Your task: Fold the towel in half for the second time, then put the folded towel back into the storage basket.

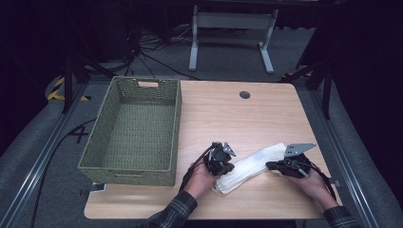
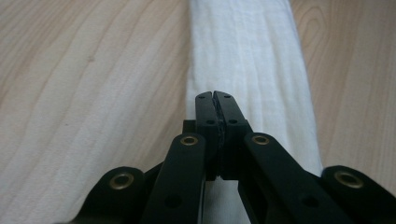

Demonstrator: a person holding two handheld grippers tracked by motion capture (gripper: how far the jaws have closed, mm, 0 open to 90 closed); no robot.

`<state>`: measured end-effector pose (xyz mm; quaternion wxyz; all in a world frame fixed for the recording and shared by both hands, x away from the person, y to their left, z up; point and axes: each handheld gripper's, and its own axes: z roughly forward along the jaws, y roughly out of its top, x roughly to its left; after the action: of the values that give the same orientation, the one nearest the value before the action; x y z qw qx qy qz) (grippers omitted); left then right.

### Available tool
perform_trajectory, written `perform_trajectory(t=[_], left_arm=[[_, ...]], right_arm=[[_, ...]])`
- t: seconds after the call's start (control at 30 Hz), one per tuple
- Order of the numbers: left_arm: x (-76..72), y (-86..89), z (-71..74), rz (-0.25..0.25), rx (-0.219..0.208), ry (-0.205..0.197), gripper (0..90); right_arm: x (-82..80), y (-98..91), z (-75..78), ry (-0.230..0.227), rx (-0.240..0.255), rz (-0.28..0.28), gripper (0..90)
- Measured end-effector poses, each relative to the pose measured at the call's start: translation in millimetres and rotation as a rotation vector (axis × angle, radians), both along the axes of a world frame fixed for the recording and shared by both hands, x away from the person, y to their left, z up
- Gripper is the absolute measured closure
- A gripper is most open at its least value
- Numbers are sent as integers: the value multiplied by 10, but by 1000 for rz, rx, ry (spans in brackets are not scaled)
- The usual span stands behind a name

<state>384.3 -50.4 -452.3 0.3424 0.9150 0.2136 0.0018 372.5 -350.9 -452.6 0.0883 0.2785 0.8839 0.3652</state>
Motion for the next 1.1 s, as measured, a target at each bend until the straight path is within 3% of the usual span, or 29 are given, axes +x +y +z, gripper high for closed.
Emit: perform_trajectory(t=[0.57, 1.1], left_arm=[[-207, -127, -8, -78, -6, 20, 895], [-397, -282, -9, -162, -3, 29, 895]], right_arm=[[198, 65, -20, 5, 11, -11, 898], [445, 323, -45, 3, 31, 50, 898]])
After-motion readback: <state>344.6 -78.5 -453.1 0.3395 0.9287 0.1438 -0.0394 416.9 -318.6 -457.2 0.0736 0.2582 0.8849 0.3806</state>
